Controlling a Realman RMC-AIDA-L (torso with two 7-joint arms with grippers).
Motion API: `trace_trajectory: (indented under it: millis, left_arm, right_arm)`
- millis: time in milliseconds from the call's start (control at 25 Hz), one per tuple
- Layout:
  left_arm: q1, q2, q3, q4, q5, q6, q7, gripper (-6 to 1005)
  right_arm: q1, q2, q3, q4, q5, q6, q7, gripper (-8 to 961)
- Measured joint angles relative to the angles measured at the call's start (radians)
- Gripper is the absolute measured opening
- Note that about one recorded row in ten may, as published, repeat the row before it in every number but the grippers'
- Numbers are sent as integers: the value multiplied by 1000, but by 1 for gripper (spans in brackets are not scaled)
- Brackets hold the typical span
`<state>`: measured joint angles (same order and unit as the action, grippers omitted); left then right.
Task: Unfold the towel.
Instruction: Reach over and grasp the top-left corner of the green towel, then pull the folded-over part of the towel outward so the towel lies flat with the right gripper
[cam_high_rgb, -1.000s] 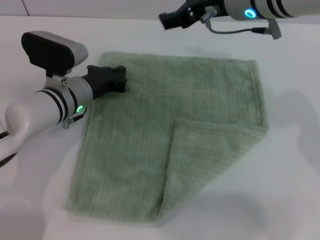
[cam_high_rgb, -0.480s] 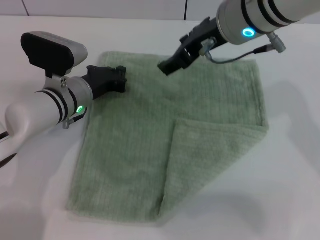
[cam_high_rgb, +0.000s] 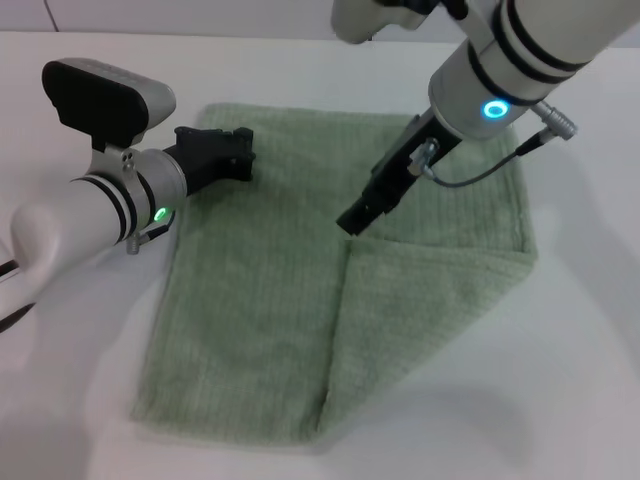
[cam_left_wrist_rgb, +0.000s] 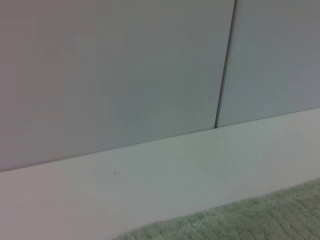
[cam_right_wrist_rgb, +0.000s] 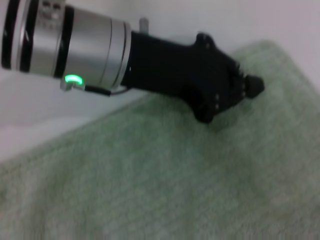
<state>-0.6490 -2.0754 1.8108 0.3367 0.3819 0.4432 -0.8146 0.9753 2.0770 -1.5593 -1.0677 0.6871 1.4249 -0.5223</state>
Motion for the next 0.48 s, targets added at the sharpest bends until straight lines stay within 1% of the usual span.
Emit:
trace_trajectory:
  millis: [40,400,480]
  left_arm:
    - [0,0,-1,0,0,0,0,-2]
    - [-2,0,-4,0,0,0,0,-2]
    - [-3,0,-5,0,0,0,0,-2]
  right_arm:
    - [16,0,0,35,1,4,-10,817]
    - [45,0,2,119,7,7,-37,816]
    - [55,0,4,159,14,-8,-54,816]
